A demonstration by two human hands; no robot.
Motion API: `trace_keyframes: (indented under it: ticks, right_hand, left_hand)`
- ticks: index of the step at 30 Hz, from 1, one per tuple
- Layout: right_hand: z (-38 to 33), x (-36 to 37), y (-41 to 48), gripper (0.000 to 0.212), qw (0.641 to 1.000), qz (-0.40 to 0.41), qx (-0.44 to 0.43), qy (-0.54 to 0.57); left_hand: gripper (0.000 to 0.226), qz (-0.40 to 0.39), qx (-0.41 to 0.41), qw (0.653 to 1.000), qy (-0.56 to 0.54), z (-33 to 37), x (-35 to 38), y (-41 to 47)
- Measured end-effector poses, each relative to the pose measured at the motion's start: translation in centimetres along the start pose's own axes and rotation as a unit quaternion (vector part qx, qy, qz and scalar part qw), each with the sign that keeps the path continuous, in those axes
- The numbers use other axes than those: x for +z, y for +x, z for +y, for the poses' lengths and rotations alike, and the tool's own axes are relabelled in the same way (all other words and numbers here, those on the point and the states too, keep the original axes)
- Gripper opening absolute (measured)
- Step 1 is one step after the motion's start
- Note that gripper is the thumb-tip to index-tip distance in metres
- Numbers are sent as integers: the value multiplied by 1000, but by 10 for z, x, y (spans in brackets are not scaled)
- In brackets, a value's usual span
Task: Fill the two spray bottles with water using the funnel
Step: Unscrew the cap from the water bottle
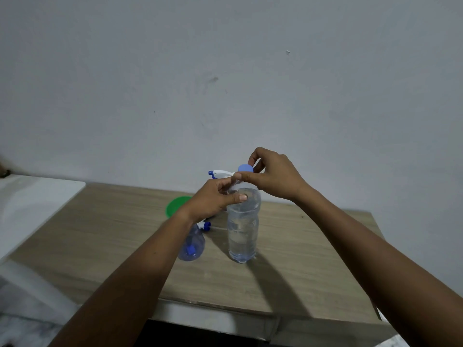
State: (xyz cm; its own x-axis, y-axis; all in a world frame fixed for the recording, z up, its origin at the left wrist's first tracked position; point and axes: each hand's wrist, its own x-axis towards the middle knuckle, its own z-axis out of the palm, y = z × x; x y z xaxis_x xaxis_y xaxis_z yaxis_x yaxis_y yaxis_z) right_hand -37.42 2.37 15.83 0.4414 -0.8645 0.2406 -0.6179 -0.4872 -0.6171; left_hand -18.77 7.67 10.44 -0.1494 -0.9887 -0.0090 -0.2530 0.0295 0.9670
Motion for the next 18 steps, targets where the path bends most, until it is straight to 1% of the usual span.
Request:
trace_keyframes:
  ticks: [2, 8, 10, 12, 14, 16, 18]
  right_hand:
    - [0, 1, 0, 38, 1000, 2, -6, -1]
    - [4, -3, -6, 21, 999, -29, -24, 21]
    - [4, -3, -7, 24, 999, -20, -25, 24]
    - [4, -2, -8, 37, 999, -2, -18, 27]
    - [4, -1, -8, 45, 999, 12, -9, 29]
    - [2, 1, -7, 44, 1000, 19, -7, 22]
    - [1, 1, -6, 35, 1000, 17, -11, 19]
  left_hand:
    - [60, 0, 1, 1000, -7, 0, 0, 0]
    - [47, -5, -6, 1000, -12, 1, 1, -1]
    - [46, -6, -6, 1000, -9, 1, 1, -2]
    - [47, -2, -10, 1000, -2, 0, 0, -1]
    - [54, -2, -15, 1000, 6, -1, -1, -1]
    - [59, -3, -18, 1000, 9, -1, -2, -2]
    - [59, -1, -16, 1000, 7, 0, 0, -3]
